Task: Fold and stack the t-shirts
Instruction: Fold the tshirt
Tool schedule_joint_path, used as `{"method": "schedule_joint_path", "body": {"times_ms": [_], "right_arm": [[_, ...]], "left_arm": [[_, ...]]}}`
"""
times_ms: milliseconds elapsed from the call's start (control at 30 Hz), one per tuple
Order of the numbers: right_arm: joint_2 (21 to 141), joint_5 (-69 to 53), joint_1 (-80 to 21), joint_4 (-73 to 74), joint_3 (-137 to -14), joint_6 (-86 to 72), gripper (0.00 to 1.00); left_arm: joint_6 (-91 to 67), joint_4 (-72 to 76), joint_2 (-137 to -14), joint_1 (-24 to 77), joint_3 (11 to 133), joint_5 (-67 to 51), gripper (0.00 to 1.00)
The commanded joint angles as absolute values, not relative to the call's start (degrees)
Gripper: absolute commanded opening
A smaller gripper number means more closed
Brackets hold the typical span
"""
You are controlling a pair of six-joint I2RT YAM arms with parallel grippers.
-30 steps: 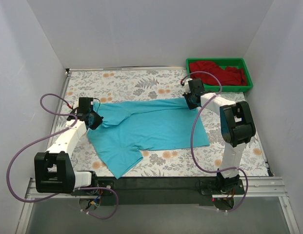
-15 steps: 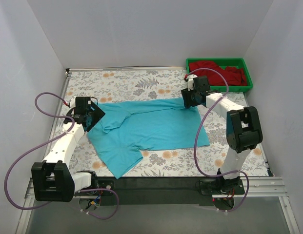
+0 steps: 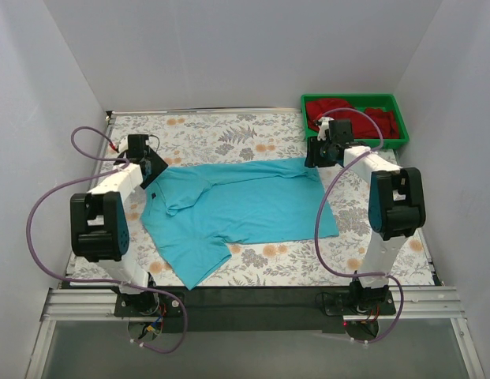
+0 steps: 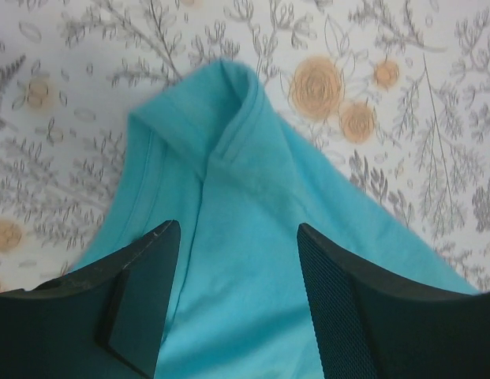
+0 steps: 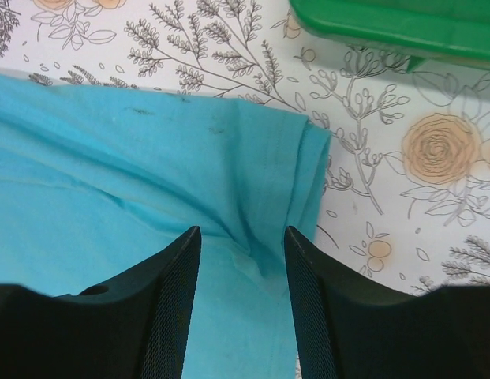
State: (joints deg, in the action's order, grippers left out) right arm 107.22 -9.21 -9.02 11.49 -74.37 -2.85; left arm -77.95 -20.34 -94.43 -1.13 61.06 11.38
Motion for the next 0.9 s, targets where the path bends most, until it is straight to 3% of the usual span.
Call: {"method": "schedule_joint_path", "body": {"times_ms": [0, 167, 500, 767, 867], "right_arm": [[108.4, -11.6, -9.3, 9.1, -76.1, -3.9, 0.45], [109.7, -11.3, -9.1, 8.7, -75.5, -3.4, 0.45], [110.9, -11.1, -8.7, 7.9, -74.5, -3.2, 0.45], [110.8, -10.2, -8.6, 7.7, -73.9, -3.1, 0.44], [110.4, -10.8, -8.5, 7.7, -73.8, -2.8, 0.44]], "left_arm": [[-76.7, -15.8, -97.9, -3.1, 66.4, 12.6, 0.57], [-76.4, -15.0, -105.7, -4.0, 71.9, 11.3, 0.53], [-76.1, -14.3, -108.5, -4.1, 71.3, 9.5, 0.43], [-75.8, -14.9, -104.5, -5.4, 67.5, 12.3, 0.02], [-75.7, -15.4, -102.0, -6.1, 65.8, 12.5, 0.02]]}}
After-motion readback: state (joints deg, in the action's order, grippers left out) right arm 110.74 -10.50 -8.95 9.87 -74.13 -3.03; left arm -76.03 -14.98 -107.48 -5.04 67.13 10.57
